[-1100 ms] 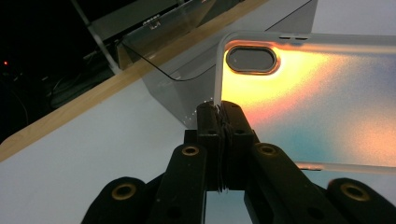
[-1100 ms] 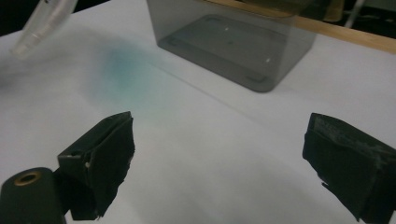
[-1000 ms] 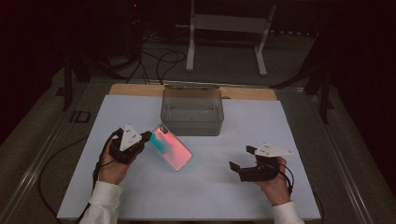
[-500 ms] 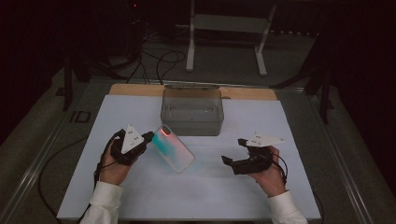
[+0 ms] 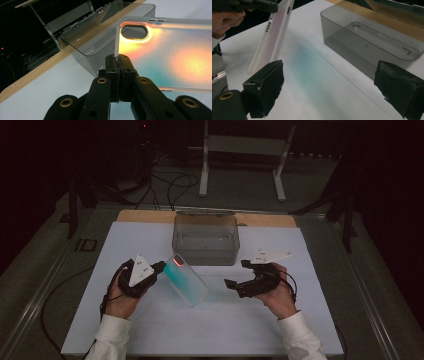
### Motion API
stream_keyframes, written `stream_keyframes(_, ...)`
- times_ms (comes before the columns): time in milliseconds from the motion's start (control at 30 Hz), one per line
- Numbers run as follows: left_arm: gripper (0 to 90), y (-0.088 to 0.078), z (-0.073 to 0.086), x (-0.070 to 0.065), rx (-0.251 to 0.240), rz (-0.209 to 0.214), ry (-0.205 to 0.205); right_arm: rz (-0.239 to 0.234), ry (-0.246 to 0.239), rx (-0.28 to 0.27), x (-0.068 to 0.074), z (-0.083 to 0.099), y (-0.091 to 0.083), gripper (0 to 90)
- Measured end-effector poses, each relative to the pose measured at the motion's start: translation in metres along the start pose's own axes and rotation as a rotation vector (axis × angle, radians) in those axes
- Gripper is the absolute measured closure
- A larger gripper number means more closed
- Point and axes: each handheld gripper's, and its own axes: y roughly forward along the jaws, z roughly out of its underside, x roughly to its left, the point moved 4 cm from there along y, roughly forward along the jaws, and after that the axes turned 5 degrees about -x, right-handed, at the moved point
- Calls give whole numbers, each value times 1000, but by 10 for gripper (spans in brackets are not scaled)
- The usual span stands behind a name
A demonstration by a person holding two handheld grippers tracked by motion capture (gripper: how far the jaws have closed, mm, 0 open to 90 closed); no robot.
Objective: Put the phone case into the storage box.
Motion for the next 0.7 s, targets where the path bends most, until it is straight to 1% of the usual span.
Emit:
stream_keyframes(100, 888, 0, -1, -1, -1, 4, 5, -13, -8, 11, 3, -6, 4, 90)
stream_keyframes(400, 888, 1, -3, -6, -9, 16, 13, -54, -3, 49, 11, -19, 19, 90)
stream_keyframes(467, 887, 0, -4, -7, -10, 19, 21, -71, 3, 53, 12, -21, 22, 90)
stream_keyframes(700, 887, -1, -9, -12, -23, 31, 39, -129, 23, 93, 18, -25, 33, 93)
